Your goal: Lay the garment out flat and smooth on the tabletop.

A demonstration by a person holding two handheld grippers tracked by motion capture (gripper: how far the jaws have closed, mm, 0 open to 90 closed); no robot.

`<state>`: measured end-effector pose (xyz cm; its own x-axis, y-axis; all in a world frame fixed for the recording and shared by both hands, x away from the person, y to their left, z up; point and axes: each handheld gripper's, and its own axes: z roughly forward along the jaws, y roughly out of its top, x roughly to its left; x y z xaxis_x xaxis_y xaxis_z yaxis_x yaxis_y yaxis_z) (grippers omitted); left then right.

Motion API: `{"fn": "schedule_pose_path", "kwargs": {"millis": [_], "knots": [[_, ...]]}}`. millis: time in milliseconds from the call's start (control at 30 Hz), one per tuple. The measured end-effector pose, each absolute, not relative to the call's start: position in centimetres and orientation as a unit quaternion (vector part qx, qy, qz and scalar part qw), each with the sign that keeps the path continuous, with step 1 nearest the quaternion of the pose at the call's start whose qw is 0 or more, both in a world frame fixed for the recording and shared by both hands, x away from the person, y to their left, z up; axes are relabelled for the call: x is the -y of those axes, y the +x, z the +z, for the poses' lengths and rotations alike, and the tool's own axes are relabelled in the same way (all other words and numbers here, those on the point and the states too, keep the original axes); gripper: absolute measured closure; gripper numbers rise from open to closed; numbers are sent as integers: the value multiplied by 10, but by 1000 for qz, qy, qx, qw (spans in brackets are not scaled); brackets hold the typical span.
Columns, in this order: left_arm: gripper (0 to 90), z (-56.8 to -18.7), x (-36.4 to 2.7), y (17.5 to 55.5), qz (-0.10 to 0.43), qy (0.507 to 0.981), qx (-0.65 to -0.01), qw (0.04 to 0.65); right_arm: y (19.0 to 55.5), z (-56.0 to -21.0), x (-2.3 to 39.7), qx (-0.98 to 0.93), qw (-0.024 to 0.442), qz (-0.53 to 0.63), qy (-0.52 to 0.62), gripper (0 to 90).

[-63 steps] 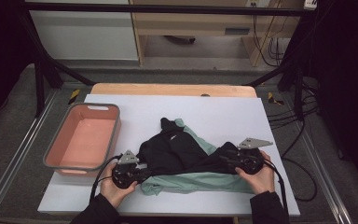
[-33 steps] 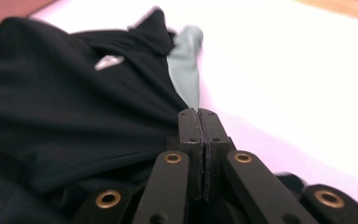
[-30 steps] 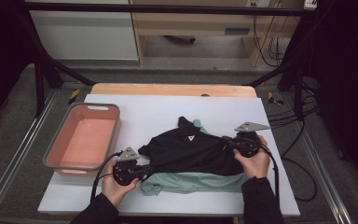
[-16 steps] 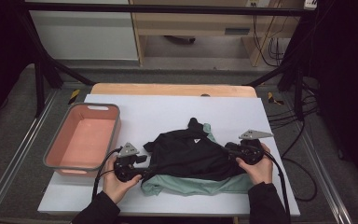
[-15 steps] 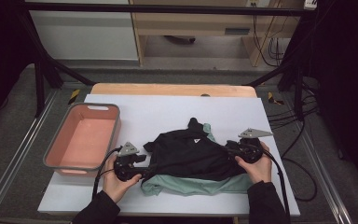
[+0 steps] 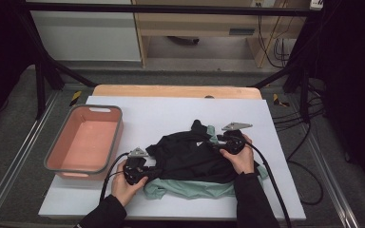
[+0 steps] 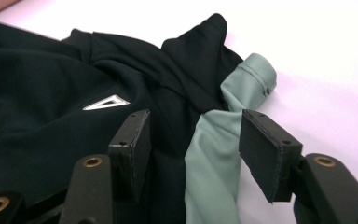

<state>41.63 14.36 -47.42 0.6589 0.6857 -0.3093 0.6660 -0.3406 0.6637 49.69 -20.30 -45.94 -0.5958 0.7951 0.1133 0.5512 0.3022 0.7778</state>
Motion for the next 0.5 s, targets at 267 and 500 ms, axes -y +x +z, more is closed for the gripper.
{"fn": "schedule_pose_path", "kwargs": {"millis": [267, 500], "knots": [[838, -465, -144, 414, 29, 833, -395, 387, 495, -463, 201, -797, 122, 418, 419, 622], [848, -443, -153, 416, 51, 829, -388, 399, 487, -453, 200, -806, 111, 417, 405, 890]]}}
